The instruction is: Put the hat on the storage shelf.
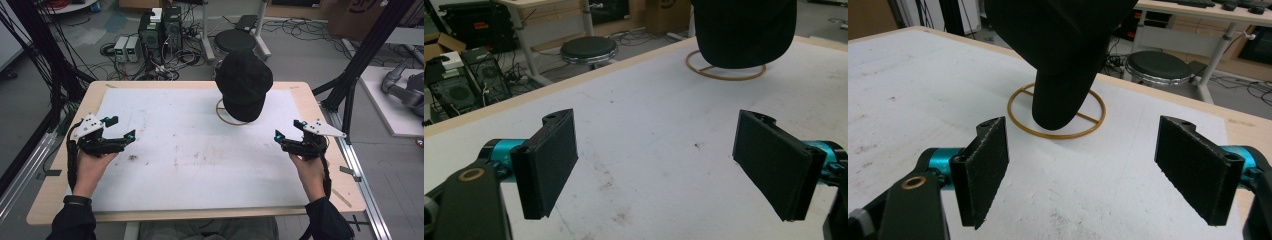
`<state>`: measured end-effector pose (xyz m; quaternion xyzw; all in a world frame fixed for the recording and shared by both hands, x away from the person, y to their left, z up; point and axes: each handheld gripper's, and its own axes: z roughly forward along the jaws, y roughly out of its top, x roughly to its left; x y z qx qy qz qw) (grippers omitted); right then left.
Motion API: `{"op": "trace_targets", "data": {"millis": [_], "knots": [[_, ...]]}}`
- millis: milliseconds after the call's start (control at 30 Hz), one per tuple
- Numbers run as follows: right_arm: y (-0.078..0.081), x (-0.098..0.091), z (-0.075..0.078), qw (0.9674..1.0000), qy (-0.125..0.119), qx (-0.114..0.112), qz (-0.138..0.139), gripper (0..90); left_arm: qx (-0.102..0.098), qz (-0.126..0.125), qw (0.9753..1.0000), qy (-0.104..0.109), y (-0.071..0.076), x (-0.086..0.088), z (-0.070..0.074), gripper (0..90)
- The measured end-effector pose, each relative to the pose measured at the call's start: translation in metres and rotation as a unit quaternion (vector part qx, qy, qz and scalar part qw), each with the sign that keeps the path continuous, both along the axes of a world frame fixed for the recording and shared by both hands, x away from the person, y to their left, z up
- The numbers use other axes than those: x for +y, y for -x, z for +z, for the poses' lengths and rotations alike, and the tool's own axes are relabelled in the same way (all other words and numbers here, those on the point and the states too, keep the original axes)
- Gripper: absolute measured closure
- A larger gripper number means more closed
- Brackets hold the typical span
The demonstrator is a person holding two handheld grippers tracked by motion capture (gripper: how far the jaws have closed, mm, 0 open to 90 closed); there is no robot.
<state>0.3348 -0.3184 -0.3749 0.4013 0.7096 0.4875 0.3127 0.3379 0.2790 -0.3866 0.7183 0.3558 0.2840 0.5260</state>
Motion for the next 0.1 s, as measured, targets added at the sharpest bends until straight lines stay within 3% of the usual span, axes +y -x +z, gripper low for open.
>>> {"op": "trace_targets", "data": {"millis": [100], "knots": [[0.0007,-0.0017,0.0003,1.0,-0.001,0.0,-0.002,21.0,0.001,0.002,1.0,0.001,-0.0022,-0.0005,0.0004,17.8]]}}
